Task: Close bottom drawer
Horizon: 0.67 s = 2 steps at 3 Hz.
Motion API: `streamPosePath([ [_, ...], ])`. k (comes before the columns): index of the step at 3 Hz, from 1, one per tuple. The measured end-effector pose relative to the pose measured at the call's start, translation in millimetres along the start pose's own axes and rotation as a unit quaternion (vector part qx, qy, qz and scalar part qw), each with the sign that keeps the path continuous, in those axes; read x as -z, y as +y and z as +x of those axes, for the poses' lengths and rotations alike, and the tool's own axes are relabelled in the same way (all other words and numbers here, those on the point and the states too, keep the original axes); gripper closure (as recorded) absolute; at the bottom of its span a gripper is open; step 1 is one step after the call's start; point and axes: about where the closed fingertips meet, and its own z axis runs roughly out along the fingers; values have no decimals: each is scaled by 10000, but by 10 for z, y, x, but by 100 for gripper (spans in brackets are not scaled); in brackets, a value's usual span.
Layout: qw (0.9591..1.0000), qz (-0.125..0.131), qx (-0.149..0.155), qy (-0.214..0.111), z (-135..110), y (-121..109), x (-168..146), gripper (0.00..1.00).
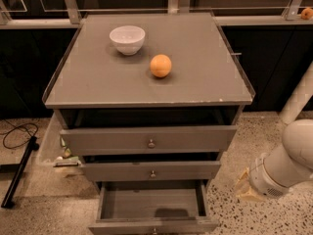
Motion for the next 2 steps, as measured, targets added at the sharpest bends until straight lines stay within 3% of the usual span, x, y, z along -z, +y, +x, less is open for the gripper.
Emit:
streamPosePath([
  [1, 9996, -154, -240, -6, 109, -41, -301, 100],
  [2, 9974, -302, -653, -3, 361, -151, -900, 100],
])
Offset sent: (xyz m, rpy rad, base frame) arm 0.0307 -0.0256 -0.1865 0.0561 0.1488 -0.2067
